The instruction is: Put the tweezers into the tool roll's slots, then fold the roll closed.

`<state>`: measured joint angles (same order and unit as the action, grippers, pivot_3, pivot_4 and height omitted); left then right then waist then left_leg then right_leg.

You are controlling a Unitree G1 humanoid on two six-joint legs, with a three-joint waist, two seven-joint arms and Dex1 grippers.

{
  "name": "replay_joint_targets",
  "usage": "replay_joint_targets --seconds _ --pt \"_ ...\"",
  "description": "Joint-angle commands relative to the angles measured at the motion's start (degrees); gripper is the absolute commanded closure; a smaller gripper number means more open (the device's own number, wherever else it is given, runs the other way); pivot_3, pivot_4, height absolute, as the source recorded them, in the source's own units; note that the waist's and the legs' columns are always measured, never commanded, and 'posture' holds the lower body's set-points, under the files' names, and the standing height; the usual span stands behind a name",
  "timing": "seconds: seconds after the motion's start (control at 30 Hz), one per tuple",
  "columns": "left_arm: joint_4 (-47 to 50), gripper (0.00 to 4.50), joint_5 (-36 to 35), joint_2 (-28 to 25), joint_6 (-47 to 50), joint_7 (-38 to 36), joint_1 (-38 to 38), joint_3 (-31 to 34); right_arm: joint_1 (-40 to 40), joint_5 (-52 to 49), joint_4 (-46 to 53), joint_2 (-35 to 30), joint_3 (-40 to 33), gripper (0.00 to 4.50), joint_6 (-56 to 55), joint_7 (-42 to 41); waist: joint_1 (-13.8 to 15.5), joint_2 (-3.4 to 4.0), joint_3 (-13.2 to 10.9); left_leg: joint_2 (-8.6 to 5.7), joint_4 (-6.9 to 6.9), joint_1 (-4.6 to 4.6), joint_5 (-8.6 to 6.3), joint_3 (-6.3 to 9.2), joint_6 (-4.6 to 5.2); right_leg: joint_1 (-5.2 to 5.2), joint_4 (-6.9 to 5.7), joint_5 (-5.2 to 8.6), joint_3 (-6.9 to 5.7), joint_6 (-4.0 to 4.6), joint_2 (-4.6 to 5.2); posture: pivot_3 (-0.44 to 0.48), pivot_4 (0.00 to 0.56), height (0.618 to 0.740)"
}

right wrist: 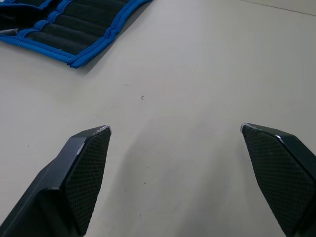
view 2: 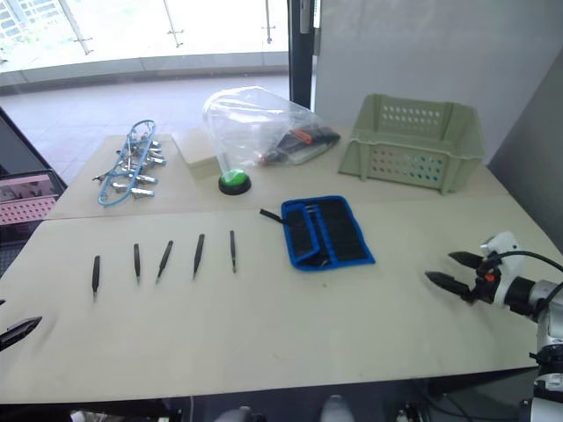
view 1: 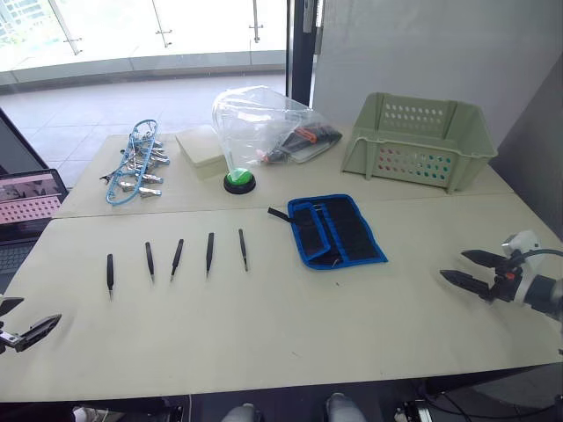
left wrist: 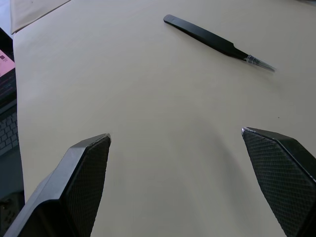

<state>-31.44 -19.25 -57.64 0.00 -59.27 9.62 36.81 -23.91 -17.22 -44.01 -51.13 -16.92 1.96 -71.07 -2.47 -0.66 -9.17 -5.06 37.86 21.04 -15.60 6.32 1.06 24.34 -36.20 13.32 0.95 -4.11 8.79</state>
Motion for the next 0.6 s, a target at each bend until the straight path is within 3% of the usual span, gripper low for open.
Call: replay_joint_targets --seconds 0.03,0.13,0.33,0.47,0.6 --pt "2.63 0.00 -2.52 -0.64 2.35 -2.00 -0.72 0.50 0.63 -1.96 2.11 -1.13 -2.05 0.04 0.76 -0.22 0.00 0.00 0.00 0.00 0.00 0.00 0.00 0.00 0.00 0.00 0.00 0.00 0.00 0.00 0.00 0.000 0.150 0.740" --pt "8.99 0.00 -7.67 -0.39 8.35 -5.64 -2.63 0.29 2.33 -2.63 4.65 -0.48 -2.32 0.04 2.37 0.38 0.38 -0.01 0.00 -0.01 0.02 0.01 0.00 0.00 0.00 -0.02 0.00 -0.01 -0.01 -0.01 0.00 0.000 0.150 0.740" --pt "26.52 0.00 -14.54 -0.11 19.09 -7.51 -5.95 -3.82 6.78 -8.81 20.79 3.33 -2.80 0.04 17.71 6.29 0.70 -0.03 0.01 0.02 0.11 0.02 0.00 0.03 -0.01 -0.04 0.00 -0.10 0.02 -0.01 0.00 0.000 0.150 0.740" --pt "36.23 0.00 -17.81 0.18 25.34 -6.79 -8.66 -8.08 8.85 -13.01 32.30 7.22 -4.51 0.04 26.09 13.76 0.55 -0.02 0.01 0.07 0.11 0.05 0.00 0.05 -0.01 0.00 0.00 -0.11 0.03 0.01 -0.04 0.000 0.150 0.740" --pt "46.70 0.00 -20.76 0.98 30.85 -5.20 -13.57 -15.73 7.76 -12.30 46.77 14.67 -3.62 0.04 32.39 30.36 0.55 -0.02 0.01 0.05 0.11 0.06 0.01 0.04 -0.02 0.04 -0.02 -0.13 0.10 0.01 -0.06 0.000 0.150 0.740"
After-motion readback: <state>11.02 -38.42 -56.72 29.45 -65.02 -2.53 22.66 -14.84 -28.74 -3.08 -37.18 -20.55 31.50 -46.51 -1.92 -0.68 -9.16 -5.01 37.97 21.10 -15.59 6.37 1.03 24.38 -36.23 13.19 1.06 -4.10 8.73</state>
